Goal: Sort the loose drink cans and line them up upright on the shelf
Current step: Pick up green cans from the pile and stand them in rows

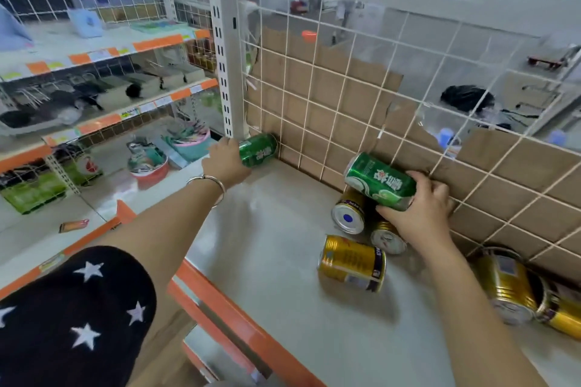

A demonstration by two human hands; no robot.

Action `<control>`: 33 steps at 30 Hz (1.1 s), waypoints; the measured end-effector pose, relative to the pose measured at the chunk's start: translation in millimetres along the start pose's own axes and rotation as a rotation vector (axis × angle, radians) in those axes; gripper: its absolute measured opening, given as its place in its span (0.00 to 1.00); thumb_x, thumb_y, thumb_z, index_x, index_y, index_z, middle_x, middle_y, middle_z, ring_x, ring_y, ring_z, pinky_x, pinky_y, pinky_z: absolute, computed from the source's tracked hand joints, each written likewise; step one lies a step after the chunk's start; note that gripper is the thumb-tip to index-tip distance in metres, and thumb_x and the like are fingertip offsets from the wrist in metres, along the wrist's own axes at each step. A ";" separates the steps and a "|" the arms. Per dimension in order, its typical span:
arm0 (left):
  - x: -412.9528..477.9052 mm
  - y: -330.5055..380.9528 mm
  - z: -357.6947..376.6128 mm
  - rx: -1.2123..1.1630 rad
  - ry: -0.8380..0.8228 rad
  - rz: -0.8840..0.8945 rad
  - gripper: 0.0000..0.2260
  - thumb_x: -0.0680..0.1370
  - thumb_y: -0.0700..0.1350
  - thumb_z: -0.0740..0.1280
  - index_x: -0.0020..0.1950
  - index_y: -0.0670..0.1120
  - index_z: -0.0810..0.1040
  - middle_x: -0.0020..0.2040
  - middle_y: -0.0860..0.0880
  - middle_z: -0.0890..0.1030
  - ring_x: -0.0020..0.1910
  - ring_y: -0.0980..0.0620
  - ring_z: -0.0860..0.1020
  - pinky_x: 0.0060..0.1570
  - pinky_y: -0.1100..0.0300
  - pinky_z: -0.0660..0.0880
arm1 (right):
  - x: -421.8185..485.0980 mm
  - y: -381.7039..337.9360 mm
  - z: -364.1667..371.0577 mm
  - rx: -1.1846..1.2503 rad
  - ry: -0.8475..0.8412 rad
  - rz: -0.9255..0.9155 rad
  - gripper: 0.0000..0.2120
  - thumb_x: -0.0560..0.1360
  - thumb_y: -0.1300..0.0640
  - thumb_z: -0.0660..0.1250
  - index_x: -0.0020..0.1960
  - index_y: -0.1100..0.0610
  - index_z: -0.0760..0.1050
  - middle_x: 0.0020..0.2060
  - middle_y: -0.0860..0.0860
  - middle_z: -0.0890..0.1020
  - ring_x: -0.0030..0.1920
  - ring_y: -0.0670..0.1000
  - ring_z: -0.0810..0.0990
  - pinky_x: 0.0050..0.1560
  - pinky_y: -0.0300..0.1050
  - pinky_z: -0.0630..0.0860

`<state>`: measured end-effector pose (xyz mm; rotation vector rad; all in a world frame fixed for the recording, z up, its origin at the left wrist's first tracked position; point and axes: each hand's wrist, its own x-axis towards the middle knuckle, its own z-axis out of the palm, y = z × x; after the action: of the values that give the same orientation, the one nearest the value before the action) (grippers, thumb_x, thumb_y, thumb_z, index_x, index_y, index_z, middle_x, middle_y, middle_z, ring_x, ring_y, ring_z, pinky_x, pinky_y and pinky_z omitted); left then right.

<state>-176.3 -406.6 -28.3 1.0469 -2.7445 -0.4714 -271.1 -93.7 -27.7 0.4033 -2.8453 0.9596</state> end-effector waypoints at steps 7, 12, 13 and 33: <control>21.2 -4.8 10.3 0.101 -0.018 0.025 0.32 0.67 0.54 0.75 0.66 0.45 0.68 0.62 0.42 0.74 0.61 0.41 0.72 0.55 0.48 0.74 | -4.1 -29.6 -7.5 0.172 -0.047 0.028 0.39 0.62 0.49 0.80 0.68 0.56 0.67 0.64 0.54 0.65 0.63 0.52 0.65 0.63 0.46 0.65; 18.0 -11.2 -7.6 0.005 -0.107 -0.012 0.21 0.71 0.58 0.69 0.54 0.42 0.76 0.35 0.48 0.72 0.42 0.43 0.76 0.39 0.59 0.69 | -12.2 -71.0 0.2 0.361 -0.073 -0.052 0.34 0.64 0.52 0.79 0.65 0.55 0.69 0.59 0.48 0.67 0.55 0.46 0.71 0.49 0.32 0.68; 14.6 -13.7 -13.7 -0.023 -0.178 -0.004 0.19 0.73 0.58 0.67 0.51 0.42 0.76 0.35 0.48 0.71 0.41 0.44 0.75 0.38 0.59 0.67 | -15.6 -78.9 4.2 0.402 -0.093 -0.063 0.33 0.64 0.52 0.79 0.65 0.54 0.69 0.59 0.48 0.68 0.55 0.46 0.72 0.46 0.29 0.68; -56.0 -32.1 -6.6 -0.259 -0.596 -0.138 0.24 0.73 0.63 0.64 0.44 0.40 0.77 0.38 0.44 0.79 0.34 0.48 0.76 0.33 0.60 0.71 | -112.6 -127.1 87.7 0.680 -0.550 0.028 0.45 0.72 0.57 0.72 0.76 0.49 0.45 0.69 0.51 0.68 0.66 0.52 0.71 0.64 0.47 0.72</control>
<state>-113.3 -393.2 -35.7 1.1796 -2.9719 -1.3103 -128.8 -220.1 -45.1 0.7902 -2.8634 2.1061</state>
